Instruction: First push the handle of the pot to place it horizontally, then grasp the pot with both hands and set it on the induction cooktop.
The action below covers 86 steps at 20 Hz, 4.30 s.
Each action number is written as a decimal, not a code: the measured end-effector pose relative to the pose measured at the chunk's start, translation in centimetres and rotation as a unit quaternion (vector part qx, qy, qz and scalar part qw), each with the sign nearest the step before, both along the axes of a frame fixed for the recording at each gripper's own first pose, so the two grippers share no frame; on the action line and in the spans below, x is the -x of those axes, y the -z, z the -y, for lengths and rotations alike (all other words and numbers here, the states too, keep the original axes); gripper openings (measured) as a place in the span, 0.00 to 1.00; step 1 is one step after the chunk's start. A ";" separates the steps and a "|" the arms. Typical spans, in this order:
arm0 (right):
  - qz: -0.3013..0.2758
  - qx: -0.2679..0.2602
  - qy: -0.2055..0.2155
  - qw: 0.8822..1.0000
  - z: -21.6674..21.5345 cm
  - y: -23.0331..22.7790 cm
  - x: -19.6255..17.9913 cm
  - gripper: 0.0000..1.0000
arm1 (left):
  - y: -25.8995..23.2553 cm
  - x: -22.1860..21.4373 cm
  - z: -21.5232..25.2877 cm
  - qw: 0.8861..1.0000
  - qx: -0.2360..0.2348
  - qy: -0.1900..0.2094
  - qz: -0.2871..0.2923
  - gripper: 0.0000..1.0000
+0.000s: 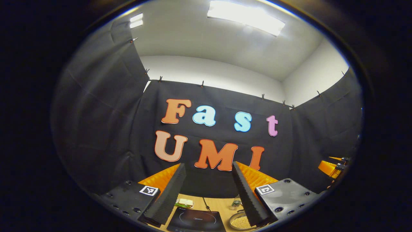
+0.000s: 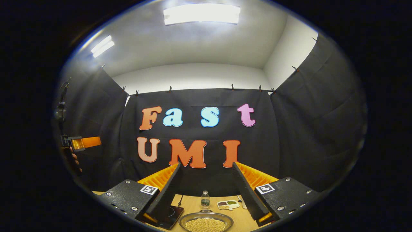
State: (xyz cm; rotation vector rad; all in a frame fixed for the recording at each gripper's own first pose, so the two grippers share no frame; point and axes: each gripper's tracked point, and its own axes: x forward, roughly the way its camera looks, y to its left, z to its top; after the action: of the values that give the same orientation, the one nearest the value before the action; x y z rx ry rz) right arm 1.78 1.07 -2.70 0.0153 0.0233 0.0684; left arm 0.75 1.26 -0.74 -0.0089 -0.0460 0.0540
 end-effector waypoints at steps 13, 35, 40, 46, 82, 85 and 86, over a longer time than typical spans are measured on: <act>-0.055 0.000 -0.024 0.998 0.1 7.7 -4.4 0.95 | 3.0 -3.4 0.4 1.000 -0.016 -0.017 0.006 0.95; -0.363 -0.002 -0.124 0.924 -2.8 31.6 0.1 0.13 | 6.9 -5.9 -2.4 0.997 -0.064 -0.027 -0.022 0.96; -0.400 0.017 -0.161 0.902 -4.2 33.7 2.7 0.06 | 6.6 -5.2 -3.2 0.996 -0.083 -0.033 -0.026 0.96; -0.489 0.007 -0.195 0.850 -5.5 37.9 6.1 0.06 | 8.0 -5.3 -4.9 0.996 -0.071 -0.041 -0.038 0.96; -0.675 -0.073 -0.078 0.730 0.0 48.4 9.9 0.00 | 13.0 -11.3 -3.8 0.992 -0.073 -0.010 -0.102 0.94; -0.675 -0.076 -0.062 0.732 1.7 48.7 9.6 0.00 | 13.7 -12.0 -3.4 0.992 -0.070 -0.004 -0.109 0.95; -0.674 -0.075 -0.058 0.733 2.1 48.8 9.5 0.00 | 13.9 -12.1 -3.2 0.992 -0.069 -0.002 -0.110 0.94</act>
State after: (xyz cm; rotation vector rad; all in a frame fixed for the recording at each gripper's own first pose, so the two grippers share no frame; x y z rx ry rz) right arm -7.70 -0.99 -51.47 0.2269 1.5024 0.1744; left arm 12.88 4.46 -14.66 0.1353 0.1710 0.0560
